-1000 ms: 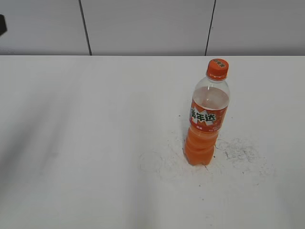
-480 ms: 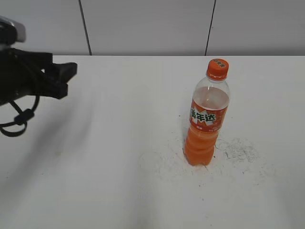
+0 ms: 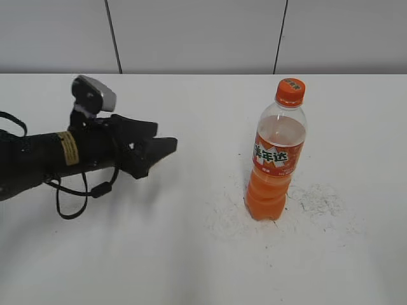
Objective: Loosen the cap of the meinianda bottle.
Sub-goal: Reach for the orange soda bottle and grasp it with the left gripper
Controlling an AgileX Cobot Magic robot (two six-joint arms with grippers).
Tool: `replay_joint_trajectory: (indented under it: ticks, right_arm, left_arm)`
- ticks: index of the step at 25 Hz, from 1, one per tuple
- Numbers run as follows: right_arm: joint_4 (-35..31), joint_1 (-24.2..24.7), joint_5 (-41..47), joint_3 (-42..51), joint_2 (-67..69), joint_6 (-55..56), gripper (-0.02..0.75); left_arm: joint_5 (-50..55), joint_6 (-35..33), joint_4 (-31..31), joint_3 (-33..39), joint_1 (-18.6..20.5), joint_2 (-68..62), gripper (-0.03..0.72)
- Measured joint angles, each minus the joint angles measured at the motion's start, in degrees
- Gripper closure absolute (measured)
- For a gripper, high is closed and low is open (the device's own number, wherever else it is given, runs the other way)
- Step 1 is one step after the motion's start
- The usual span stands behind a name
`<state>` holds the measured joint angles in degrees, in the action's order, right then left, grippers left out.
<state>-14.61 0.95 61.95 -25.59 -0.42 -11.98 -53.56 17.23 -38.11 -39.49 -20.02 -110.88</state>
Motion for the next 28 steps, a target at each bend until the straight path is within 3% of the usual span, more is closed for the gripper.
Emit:
replay_joint_trajectory:
  ticks: [4, 9, 13, 16, 22, 28]
  right_arm:
    - [0.00, 0.00, 0.05, 0.00, 0.00, 0.00, 0.213]
    - [0.00, 0.00, 0.05, 0.00, 0.00, 0.00, 0.213]
    - [0.00, 0.00, 0.05, 0.00, 0.00, 0.00, 0.213]
    - [0.00, 0.00, 0.05, 0.00, 0.00, 0.00, 0.213]
    - [0.00, 0.00, 0.05, 0.00, 0.00, 0.00, 0.213]
    - [0.00, 0.00, 0.05, 0.00, 0.00, 0.00, 0.213]
  left_arm:
    - [-4.81, 6.70, -15.44, -5.96, 0.00, -5.74, 0.193]
    - [-10.67, 9.25, -24.89, -10.49, -0.05, -9.15, 0.138]
    - [-13.81, 9.63, -27.02, -12.13, -0.33, -11.07, 0.041]
    - [-14.09, 9.70, -28.17, -14.13, -1.76, -13.22, 0.015]
    - [-13.65, 9.77, -29.03, -19.72, -6.43, -17.34, 0.017]
    - [-10.88, 9.83, -29.03, -22.03, -8.45, -17.64, 0.069]
